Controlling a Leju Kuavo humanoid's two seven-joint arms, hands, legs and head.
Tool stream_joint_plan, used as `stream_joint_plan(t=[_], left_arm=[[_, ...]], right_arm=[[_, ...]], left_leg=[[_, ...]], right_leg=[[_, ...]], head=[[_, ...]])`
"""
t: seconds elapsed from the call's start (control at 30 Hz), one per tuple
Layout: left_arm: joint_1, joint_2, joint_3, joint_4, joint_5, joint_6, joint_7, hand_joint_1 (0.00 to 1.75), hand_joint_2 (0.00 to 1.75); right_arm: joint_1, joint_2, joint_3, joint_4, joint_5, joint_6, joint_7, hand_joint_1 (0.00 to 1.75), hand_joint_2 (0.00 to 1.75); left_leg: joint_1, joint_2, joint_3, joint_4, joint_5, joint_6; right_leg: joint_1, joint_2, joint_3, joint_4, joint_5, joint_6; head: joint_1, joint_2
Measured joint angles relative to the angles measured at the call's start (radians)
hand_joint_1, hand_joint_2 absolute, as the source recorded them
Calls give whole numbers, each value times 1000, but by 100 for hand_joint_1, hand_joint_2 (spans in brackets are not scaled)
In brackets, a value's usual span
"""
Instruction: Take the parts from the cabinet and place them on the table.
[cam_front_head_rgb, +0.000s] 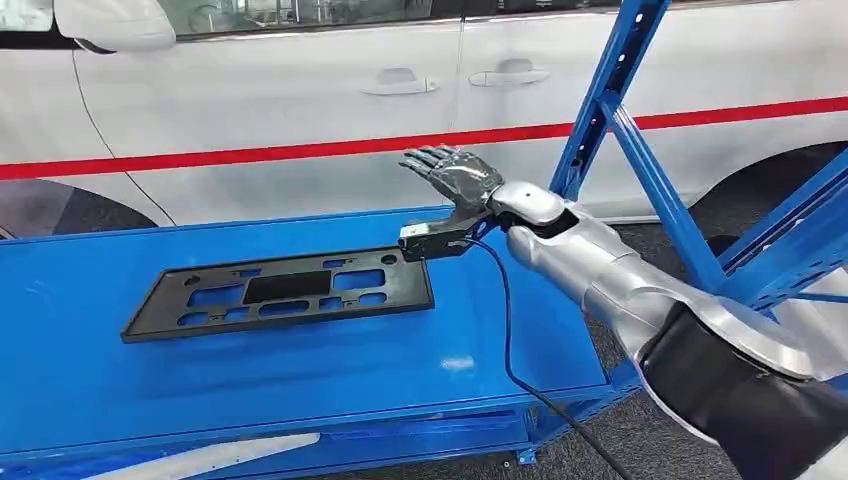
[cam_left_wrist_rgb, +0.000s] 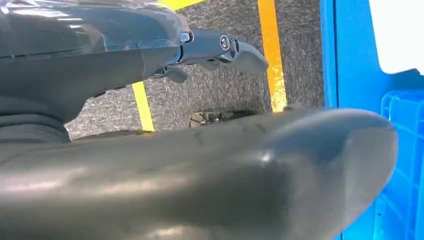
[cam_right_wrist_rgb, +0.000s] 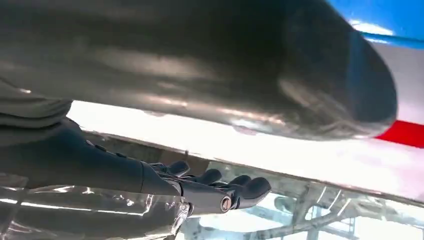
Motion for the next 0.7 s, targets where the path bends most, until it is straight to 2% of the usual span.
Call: stream_joint_plan(t=[0.23, 0.27, 0.3, 0.33, 0.37, 0.43, 0.47, 0.5, 0.53, 0.57, 0.6, 0.63, 0.67, 0.7], left_arm=[[-2, 0, 0, 0, -10, -8, -7, 0, 0], [-4, 0, 0, 0, -11, -11, -8, 0, 0], [-5, -2, 0, 0, -12, -16, -9, 0, 0], [-6, -3, -1, 0, -13, -19, -11, 0, 0], [-8, -4, -1, 0, -15, -20, -13, 0, 0], [-9, -5, -1, 0, -18, -22, -13, 0, 0], [-9, -5, -2, 0, -18, -23, -13, 0, 0], [-9, -6, -2, 0, -18, -23, -13, 0, 0], [-9, -6, -2, 0, -18, -23, -12, 0, 0], [-9, -6, -2, 0, -19, -24, -12, 0, 0], [-10, -6, -2, 0, -19, -24, -11, 0, 0], [-11, -6, -2, 0, -20, -26, -11, 0, 0], [-11, -7, -2, 0, -20, -28, -11, 0, 0], [-12, -10, -2, 0, -19, -34, -10, 0, 0]], right_arm=[[24, -8, 2, 3, -10, -5, 7, 0, 0], [29, -8, 3, 4, -10, -11, 8, 0, 0], [33, -9, 3, 5, -10, -16, 10, 0, 0], [38, -19, 3, 6, -10, -24, 11, 0, 0], [39, -20, 4, 7, -9, -26, 11, 0, 0], [47, -26, 6, 9, -8, -26, 11, 0, 0], [56, -26, 7, 10, -8, -26, 11, 0, 0], [66, -29, 8, 11, -8, -26, 11, 0, 0], [73, -29, 9, 13, -8, -26, 12, 0, 0], [75, -28, 9, 14, -8, -27, 12, 0, 0], [75, -27, 9, 14, -8, -27, 12, 0, 0], [74, -26, 9, 14, -8, -29, 12, 0, 0], [75, -24, 9, 13, -9, -32, 12, 0, 0], [77, -22, 9, 13, -9, -34, 12, 0, 0]], left_leg=[[-1, 0, 0, 1, 0, 0], [-8, 1, 2, 2, -1, 13], [8, 2, 14, -26, 19, 19], [10, 6, 23, -39, 28, 17], [13, 7, 24, -51, 36, 24], [14, 8, 18, -52, 40, 20], [15, 8, 16, -51, 41, 18], [19, 8, 13, -48, 43, 16], [24, 8, 7, -43, 44, 12], [29, 7, 0, -36, 44, 5], [35, 6, -9, -27, 44, -2], [38, 3, -19, -13, 43, -10], [39, -4, -26, -9, 46, -20], [40, -7, -26, -8, 42, -31]], right_leg=[[0, 0, 0, 0, 0, 0], [-8, 1, 5, -11, 8, 11], [4, 2, 12, -15, 9, 15], [1, 1, 10, -6, -9, 15], [-1, 2, -7, 38, -52, 20], [-11, 1, -69, 193, -138, 30], [-18, 1, -89, 251, -158, 36], [-25, 0, -91, 271, -156, 42], [-32, -1, -73, 246, -134, 50], [-39, -3, -34, 181, -98, 56], [-45, -7, 18, 93, -65, 63], [-51, -9, 74, 3, -53, 67], [-37, -4, 75, 6, -60, 62], [-34, -5, 58, 14, -51, 42]], head=[[0, 0], [0, 0], [1, 0], [0, 0], [0, 0], [0, 0], [0, 0], [0, 0], [0, 0], [0, 0], [0, 0], [0, 0], [0, 0], [0, 0]])
